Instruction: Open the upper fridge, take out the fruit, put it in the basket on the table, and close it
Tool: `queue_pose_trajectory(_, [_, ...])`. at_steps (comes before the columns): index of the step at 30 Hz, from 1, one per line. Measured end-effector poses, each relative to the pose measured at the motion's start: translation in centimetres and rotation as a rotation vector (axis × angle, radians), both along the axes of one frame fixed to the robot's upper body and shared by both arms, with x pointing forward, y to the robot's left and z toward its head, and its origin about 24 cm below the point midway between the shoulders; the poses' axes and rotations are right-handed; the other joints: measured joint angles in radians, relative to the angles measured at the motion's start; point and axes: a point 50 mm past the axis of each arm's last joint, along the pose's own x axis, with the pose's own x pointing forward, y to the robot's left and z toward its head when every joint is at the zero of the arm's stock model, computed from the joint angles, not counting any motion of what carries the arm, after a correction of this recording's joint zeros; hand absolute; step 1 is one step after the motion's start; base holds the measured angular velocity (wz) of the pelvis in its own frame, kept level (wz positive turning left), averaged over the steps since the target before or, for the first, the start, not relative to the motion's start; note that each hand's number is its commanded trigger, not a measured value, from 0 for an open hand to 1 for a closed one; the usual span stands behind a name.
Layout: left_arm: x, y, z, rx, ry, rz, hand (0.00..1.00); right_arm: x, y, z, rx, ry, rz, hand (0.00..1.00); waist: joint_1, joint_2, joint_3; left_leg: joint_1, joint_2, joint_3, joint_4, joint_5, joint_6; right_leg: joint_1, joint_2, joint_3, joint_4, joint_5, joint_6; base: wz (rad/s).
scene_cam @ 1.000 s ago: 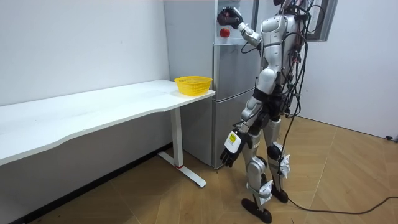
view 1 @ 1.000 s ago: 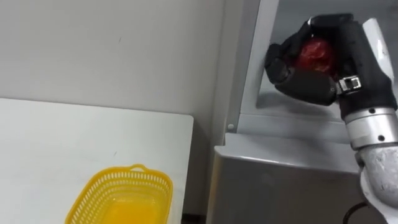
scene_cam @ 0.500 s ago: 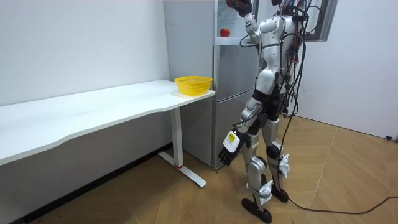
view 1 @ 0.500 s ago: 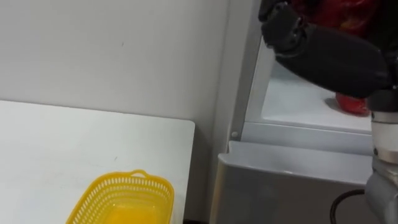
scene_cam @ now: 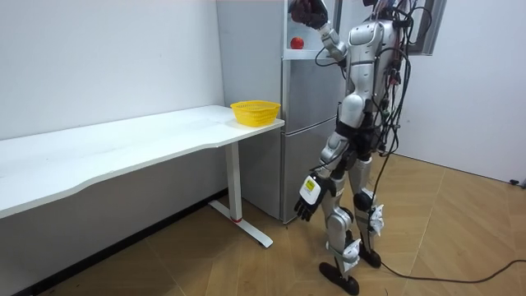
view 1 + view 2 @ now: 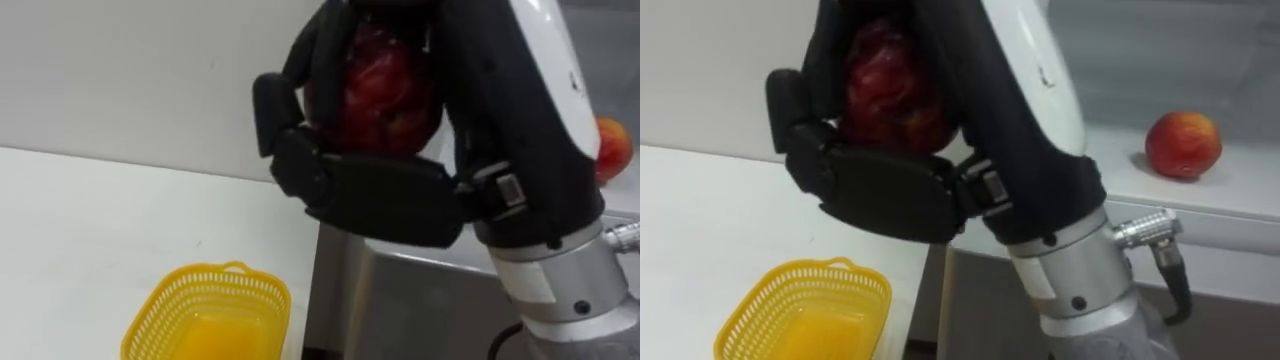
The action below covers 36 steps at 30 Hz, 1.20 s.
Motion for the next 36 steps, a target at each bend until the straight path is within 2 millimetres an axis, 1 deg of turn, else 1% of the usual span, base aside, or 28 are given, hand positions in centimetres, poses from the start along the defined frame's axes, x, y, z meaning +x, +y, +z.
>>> queue_pose_trajectory(3, [0.0,0.0,0.0,0.0,0.0,0.004,0.0,0.3,0.7,-0.4,-0.029,0.023,0.023,1.0,0.015,-0.004,0.0012,0.003,-0.001,-0.004,0.001,0.002,0.002,0.005,-0.003,-0.004,0.0,0.0,0.0,0.04])
queue_pose_trajectory(5, [0.1,0.2,0.1,0.004,-0.004,0.003,0.0,0.5,0.9,-0.6,-0.053,0.038,0.021,1.0,0.023,-0.012,0.0042,0.002,-0.001,-0.006,0.002,0.002,0.002,0.006,-0.003,-0.01,0.0,0.0,0.0,0.05])
queue_pose_trajectory(7, [0.0,0.3,0.0,0.008,0.005,0.004,0.0,1.0,1.2,-0.8,-0.079,0.058,0.02,1.0,0.024,-0.022,0.0097,-0.003,-0.003,-0.021,0.01,0.003,0.002,0.012,-0.003,-0.026,0.001,0.0,0.0,0.16])
queue_pose_trajectory(9, [-0.1,0.4,0.0,0.011,0.013,-0.007,0.0,1.2,1.3,-1.0,-0.097,0.073,0.012,1.0,0.025,-0.028,0.0123,-0.013,-0.007,-0.034,0.02,0.002,0.002,0.013,-0.003,-0.031,0.002,0.0,0.0,0.26])
queue_pose_trajectory(10, [-0.1,0.3,0.0,0.012,0.016,-0.018,0.0,1.3,1.4,-1.1,-0.1,0.079,0.011,1.0,0.025,-0.032,0.0138,-0.023,-0.011,-0.047,0.026,0.003,0.002,0.011,-0.004,-0.04,0.001,0.0,0.0,0.3])
queue_pose_trajectory(11, [-0.1,0.3,0.0,0.012,0.018,-0.021,0.0,1.4,1.4,-1.2,-0.101,0.084,0.009,1.0,0.024,-0.032,0.0138,-0.028,-0.012,-0.049,0.029,0.003,0.002,0.009,-0.005,-0.044,0.001,0.0,0.0,0.26])
queue_pose_trajectory(12, [-0.2,0.3,0.0,0.011,0.02,-0.023,0.0,1.7,1.4,-1.4,-0.104,0.1,0.003,1.0,0.034,-0.033,0.0137,-0.034,-0.013,-0.054,0.034,0.003,0.002,0.006,-0.006,-0.054,0.001,0.0,0.0,0.11])
queue_pose_trajectory(14, [-0.3,0.3,0.0,0.012,0.027,-0.022,0.0,2.5,1.6,-2.3,-0.128,0.144,-0.015,1.0,0.055,-0.031,0.0145,-0.036,-0.014,-0.062,0.035,0.003,0.002,0.007,-0.006,-0.058,0.001,0.0,0.0,0.06])
queue_pose_trajectory(17, [-0.6,0.2,-0.1,0.006,0.036,-0.021,0.0,3.6,1.8,-3.4,-0.14,0.201,-0.033,1.0,0.058,-0.029,0.0158,-0.036,-0.017,-0.076,0.043,0.003,0.002,0.011,-0.007,-0.058,0.001,0.0,0.0,0.14])
queue_pose_trajectory(19, [-0.9,0.1,-0.1,-0.008,0.048,-0.028,0.0,4.9,1.8,-4.7,-0.147,0.275,-0.058,1.0,0.064,-0.029,0.016,-0.043,-0.018,-0.08,0.05,0.003,0.002,0.008,-0.007,-0.061,0.001,0.0,0.0,0.07])
queue_pose_trajectory(22, [-1.0,0.0,-0.1,-0.012,0.04,-0.026,0.0,6.1,1.6,-6.2,-0.167,0.359,-0.097,1.0,0.072,-0.027,0.0174,-0.052,-0.018,-0.085,0.049,0.003,0.002,0.006,-0.007,-0.07,0.001,0.0,0.0,0.05])
queue_pose_trajectory(25, [-1.0,0.1,0.0,-0.004,0.036,-0.028,0.0,6.8,1.4,-7.1,-0.18,0.402,-0.119,1.0,0.076,-0.027,0.0172,-0.054,-0.019,-0.094,0.038,0.003,0.0,0.006,-0.005,-0.083,0.001,0.0,0.0,0.09])
queue_pose_trajectory(29, [-1.2,0.0,-0.1,0.006,0.04,-0.04,0.0,7.2,1.6,-8.1,-0.194,0.44,-0.123,1.0,0.081,-0.029,0.016,-0.052,-0.019,-0.101,0.038,0.005,-0.002,0.005,-0.004,-0.082,0.001,0.0,0.0,0.04])
queue_pose_trajectory(32, [-1.5,-0.1,-0.1,0.011,0.049,-0.046,0.0,7.7,1.9,-9.7,-0.217,0.504,-0.122,1.0,0.087,-0.03,0.0154,-0.049,-0.018,-0.109,0.047,0.006,-0.002,0.004,-0.005,-0.082,0.003,0.0,0.0,0.05])
queue_pose_trajectory(33, [-1.5,-0.1,-0.1,0.012,0.049,-0.048,0.0,7.9,1.9,-10.2,-0.231,0.527,-0.132,1.0,0.092,-0.031,0.0155,-0.05,-0.016,-0.113,0.047,0.006,-0.002,0.001,-0.005,-0.082,0.001,-0.001,0.001,0.06])
queue_pose_trajectory(34, [-1.4,-0.1,-0.1,0.012,0.046,-0.049,0.0,8.2,1.8,-10.7,-0.238,0.547,-0.142,1.0,0.105,-0.031,0.0156,-0.051,-0.016,-0.114,0.046,0.006,-0.002,0.001,-0.005,-0.083,0.0,-0.001,0.001,0.05])
queue_pose_trajectory(36, [-1.2,-0.1,-0.1,0.014,0.037,-0.05,0.0,8.4,1.7,-11.1,-0.243,0.565,-0.151,1.0,0.113,-0.032,0.0146,-0.052,-0.017,-0.114,0.042,0.006,-0.002,0.002,-0.005,-0.084,0.0,-0.001,0.001,0.02])
